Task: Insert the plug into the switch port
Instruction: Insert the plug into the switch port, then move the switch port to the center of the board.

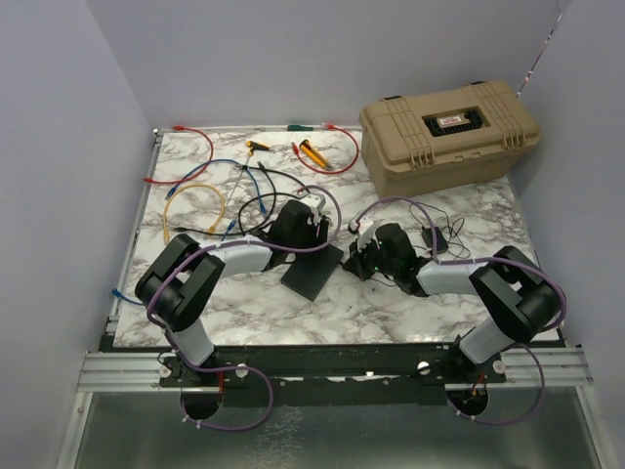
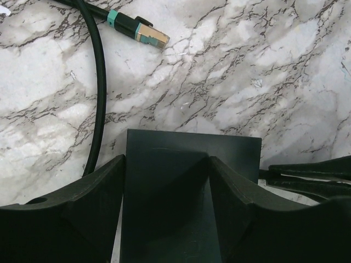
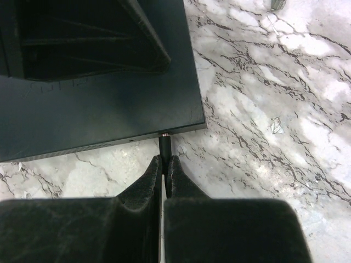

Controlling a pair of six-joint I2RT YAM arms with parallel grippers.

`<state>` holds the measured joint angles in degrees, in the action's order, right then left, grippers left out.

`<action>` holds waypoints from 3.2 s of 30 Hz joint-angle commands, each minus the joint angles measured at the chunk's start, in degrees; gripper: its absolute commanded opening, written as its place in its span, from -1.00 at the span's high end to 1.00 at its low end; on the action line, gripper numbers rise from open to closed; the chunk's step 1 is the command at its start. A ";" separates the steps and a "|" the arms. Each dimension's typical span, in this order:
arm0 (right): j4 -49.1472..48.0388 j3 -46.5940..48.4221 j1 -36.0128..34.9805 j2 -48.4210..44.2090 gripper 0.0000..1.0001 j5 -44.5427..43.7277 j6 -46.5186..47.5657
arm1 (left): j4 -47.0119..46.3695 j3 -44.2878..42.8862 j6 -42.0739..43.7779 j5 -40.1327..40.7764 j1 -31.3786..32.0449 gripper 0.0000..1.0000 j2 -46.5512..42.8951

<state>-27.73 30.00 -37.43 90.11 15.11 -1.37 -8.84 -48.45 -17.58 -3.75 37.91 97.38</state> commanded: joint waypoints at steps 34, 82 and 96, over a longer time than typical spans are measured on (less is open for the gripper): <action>1.01 2.21 -0.36 -6.68 0.11 -1.50 3.70 | 3.76 4.28 -6.68 8.89 4.55 -0.33 -2.38; 1.68 -18.02 -0.36 -49.32 -1.00 -48.71 -16.34 | -28.54 5.53 -39.93 -1.20 17.74 -0.39 4.72; 4.47 -19.19 -0.36 -53.80 -1.00 -55.61 -19.16 | -33.18 3.08 -40.61 2.83 21.04 -0.39 7.54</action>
<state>-26.24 11.03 -37.45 36.77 -35.99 -18.31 -39.59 -47.81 -58.98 -3.55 60.01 108.84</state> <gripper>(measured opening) 0.997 0.684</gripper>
